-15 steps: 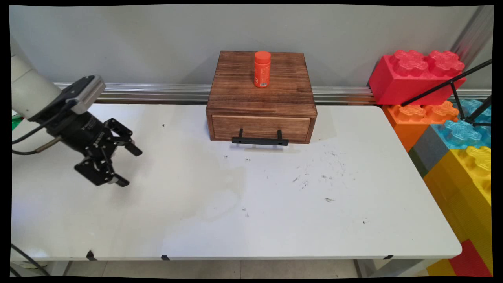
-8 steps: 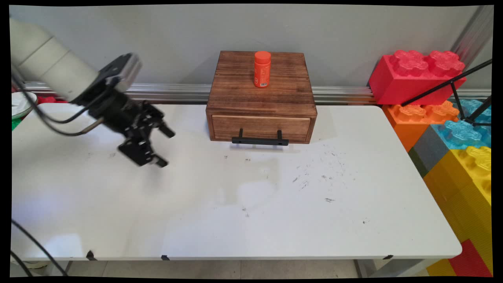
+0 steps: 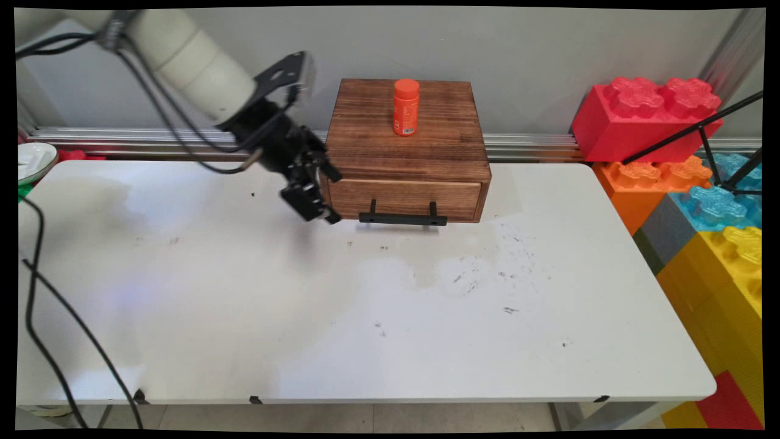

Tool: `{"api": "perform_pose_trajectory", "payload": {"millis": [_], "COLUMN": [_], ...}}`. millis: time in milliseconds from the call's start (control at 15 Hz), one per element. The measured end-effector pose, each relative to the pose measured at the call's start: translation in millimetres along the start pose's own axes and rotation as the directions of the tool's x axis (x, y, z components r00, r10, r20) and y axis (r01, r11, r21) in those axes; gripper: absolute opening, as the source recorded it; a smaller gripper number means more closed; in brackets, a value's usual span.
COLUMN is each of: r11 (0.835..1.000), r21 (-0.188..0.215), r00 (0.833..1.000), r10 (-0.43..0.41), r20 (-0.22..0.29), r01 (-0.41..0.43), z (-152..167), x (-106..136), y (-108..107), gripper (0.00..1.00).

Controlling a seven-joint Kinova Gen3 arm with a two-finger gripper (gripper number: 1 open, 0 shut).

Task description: Open the drawer

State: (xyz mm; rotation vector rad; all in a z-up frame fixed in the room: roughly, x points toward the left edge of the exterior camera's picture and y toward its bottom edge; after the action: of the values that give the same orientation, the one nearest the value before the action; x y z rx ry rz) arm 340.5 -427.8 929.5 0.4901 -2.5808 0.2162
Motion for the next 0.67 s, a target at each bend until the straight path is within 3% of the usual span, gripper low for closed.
{"api": "perform_pose_trajectory", "payload": {"millis": [667], "r11": [0.998], "r21": [0.034], "r00": [0.998], "r10": [0.061], "r20": [0.036], "r01": [-0.062], "z": [75.8], "x": [41.5], "y": [-46.4], "gripper": [1.0]}}
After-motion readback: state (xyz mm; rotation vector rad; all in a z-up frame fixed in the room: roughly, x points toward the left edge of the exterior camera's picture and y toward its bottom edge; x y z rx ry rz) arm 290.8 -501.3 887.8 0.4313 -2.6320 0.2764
